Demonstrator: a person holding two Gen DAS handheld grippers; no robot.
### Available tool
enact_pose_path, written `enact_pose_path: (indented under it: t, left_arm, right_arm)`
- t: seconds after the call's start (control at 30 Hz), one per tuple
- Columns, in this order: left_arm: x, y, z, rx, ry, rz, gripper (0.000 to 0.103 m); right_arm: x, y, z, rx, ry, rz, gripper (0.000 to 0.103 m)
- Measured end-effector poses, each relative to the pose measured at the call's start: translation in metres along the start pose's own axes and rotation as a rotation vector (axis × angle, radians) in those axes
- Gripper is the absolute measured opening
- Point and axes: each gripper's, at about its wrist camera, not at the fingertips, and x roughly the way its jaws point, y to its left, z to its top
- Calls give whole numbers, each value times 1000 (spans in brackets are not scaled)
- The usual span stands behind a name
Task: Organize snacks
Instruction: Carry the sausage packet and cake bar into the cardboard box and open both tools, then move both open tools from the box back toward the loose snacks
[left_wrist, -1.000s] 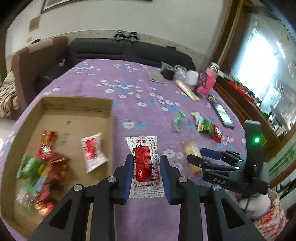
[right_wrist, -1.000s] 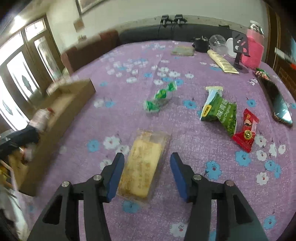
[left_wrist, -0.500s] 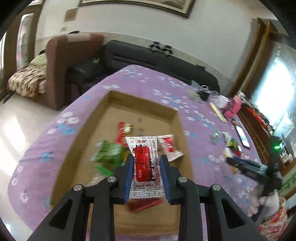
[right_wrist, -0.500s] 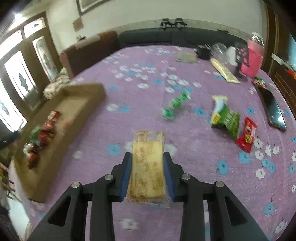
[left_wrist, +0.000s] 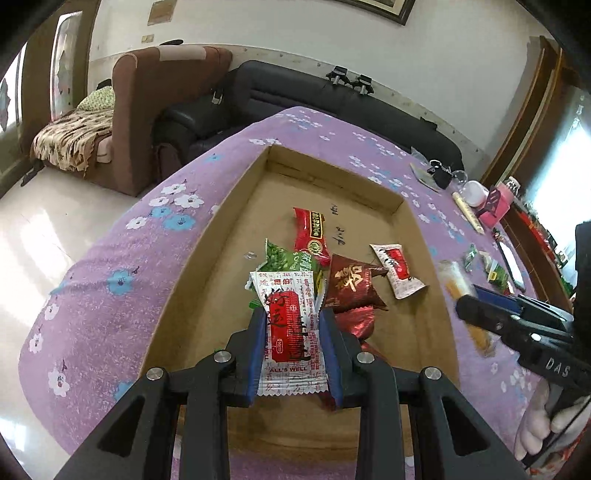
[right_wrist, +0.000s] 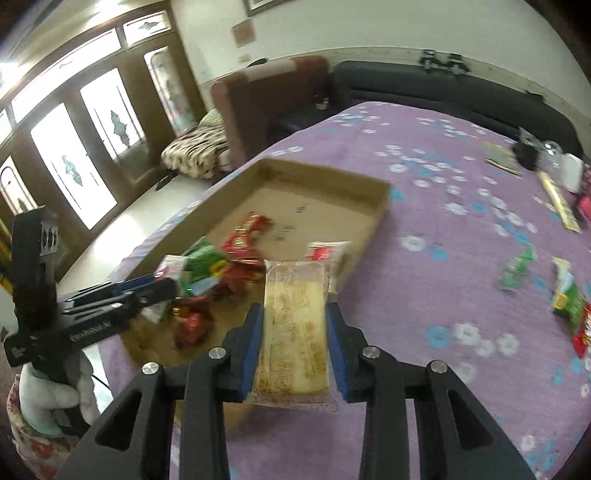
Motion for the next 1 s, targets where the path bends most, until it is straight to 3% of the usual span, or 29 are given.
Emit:
enact_pose_path:
  t: [0.13, 0.23, 0.67, 0.73, 0.8, 0.87, 1.0]
  left_arm:
    - [0, 3, 1, -14, -9, 12, 32]
    - [-1, 6, 1, -32, -15, -6, 40]
    - [-18, -2, -5, -50, -41, -24, 62]
    - [-25, -6, -6, -43, -64, -19, 68]
    - [-33, -11, -6, -43, -98, -2, 84]
    - [-43, -16, -7, -49, -145, 22, 95]
    - [-58, -25, -12, -69, -224, -16, 96]
  right_arm:
    - [17, 23, 1, -30, 34, 11, 33]
    - [29, 30, 2, -44, 53, 0, 33]
    - [35, 24, 3, 17, 53, 37, 37]
    - [30, 21, 3, 28, 39, 39, 38]
    - [23, 17, 3, 37, 18, 38, 39]
    - [12, 12, 2, 44, -16, 28, 42]
    - [-12, 4, -1, 40, -91, -19, 60]
